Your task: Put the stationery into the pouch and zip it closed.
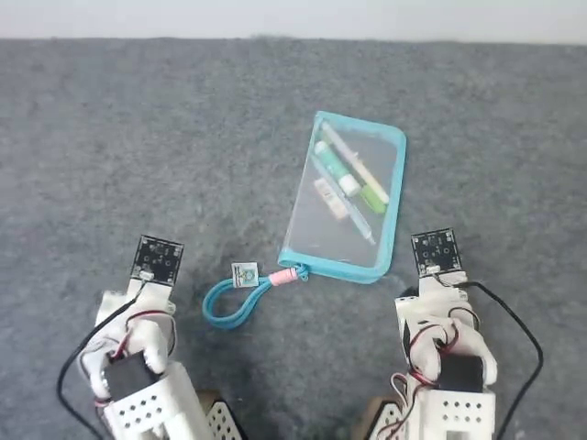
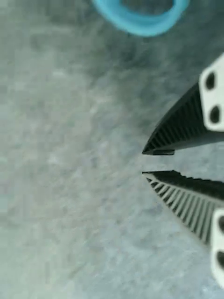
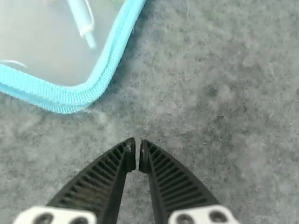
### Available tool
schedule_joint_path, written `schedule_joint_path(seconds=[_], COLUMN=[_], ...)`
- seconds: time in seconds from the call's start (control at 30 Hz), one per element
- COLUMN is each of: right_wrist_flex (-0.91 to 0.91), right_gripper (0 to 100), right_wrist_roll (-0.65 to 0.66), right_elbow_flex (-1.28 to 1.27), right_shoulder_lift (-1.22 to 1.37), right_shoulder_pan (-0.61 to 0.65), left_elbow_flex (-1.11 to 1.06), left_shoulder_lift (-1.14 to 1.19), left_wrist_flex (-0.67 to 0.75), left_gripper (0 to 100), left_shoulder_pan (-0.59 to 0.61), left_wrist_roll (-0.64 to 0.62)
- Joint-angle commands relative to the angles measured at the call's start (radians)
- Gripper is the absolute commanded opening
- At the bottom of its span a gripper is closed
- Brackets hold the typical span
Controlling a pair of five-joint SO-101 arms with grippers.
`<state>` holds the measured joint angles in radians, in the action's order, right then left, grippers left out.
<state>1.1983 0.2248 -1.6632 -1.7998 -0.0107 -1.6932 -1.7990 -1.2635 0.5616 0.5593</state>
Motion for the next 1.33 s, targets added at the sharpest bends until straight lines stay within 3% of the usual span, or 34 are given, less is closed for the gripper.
schedule_joint_path(seconds=[0.0,0.47,0.57,1.3], right_wrist_flex=[0.005,0.018,0.116,0.104], right_gripper=[2.0,2.0,2.3,2.4], right_wrist_roll=[0.017,0.011,0.009,0.009], right_elbow_flex=[-0.02,-0.02,-0.02,-0.02], right_shoulder_lift=[-0.015,-0.015,-0.016,-0.016], right_shoulder_pan=[-0.015,-0.015,-0.015,-0.015], left_elbow_flex=[0.005,0.005,0.005,0.005], left_shoulder_lift=[0.006,0.006,0.006,0.006], left_wrist_flex=[-0.028,-0.028,-0.028,-0.028], left_gripper=[5,5,5,5], left_shoulder_pan=[0.009,0.009,0.009,0.009], left_wrist_roll=[0.012,0.012,0.012,0.012])
